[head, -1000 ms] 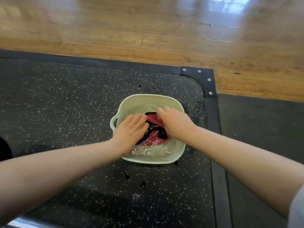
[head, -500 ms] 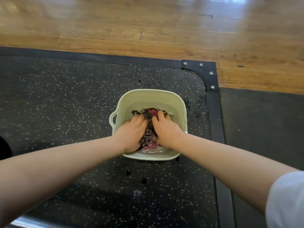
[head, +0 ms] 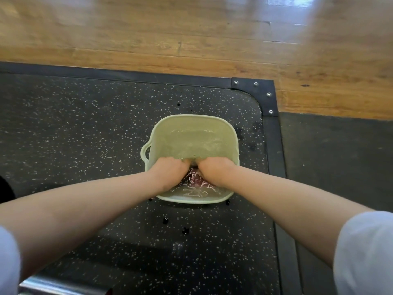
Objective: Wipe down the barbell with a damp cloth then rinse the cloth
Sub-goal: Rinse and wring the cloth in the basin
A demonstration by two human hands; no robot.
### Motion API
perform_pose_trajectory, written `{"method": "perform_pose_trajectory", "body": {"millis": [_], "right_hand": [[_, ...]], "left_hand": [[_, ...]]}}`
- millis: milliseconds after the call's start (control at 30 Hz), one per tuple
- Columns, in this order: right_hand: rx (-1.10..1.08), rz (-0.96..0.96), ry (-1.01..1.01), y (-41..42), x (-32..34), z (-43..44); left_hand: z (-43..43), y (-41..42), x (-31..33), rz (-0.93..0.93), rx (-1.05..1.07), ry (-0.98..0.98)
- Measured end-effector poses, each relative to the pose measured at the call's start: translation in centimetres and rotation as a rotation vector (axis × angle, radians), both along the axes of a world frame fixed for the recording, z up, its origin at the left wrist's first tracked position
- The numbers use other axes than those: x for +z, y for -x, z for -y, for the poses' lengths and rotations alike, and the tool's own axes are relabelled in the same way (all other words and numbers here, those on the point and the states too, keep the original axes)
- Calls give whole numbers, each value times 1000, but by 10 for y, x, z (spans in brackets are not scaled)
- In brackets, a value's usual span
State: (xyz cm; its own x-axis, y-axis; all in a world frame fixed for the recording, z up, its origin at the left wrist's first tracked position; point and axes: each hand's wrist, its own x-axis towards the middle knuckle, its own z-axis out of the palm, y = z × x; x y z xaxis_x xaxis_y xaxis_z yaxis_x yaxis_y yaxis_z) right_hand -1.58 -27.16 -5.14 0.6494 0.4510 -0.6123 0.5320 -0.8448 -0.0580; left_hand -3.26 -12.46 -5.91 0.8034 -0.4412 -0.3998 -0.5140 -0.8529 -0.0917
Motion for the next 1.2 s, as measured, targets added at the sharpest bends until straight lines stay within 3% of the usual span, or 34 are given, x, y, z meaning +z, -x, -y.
{"method": "perform_pose_trajectory", "body": {"millis": [200,533,667,733,833,967,1100,1200], "right_hand": [[-52,-75,-177,4,-1,6],[-21,115,-239,9,8,12],[-194,29,-411,5,10,13],[-334,22,-553,4,14,14],[-522,75,-769,4,22,17],[-583,197,-946,3,32,16],[-597,288,-835,-1,33,16],[-580,296,-708,-6,31,21]], "left_hand": [[-5,3,-2,-129,-2,68],[-10,0,9,-215,154,326],[-8,-5,16,-333,480,613],[-7,-7,19,-335,628,668],[-6,-9,23,-366,703,668],[-7,-9,25,-338,764,747],[-7,-7,28,-97,735,729],[-7,-6,27,-103,738,687]]}}
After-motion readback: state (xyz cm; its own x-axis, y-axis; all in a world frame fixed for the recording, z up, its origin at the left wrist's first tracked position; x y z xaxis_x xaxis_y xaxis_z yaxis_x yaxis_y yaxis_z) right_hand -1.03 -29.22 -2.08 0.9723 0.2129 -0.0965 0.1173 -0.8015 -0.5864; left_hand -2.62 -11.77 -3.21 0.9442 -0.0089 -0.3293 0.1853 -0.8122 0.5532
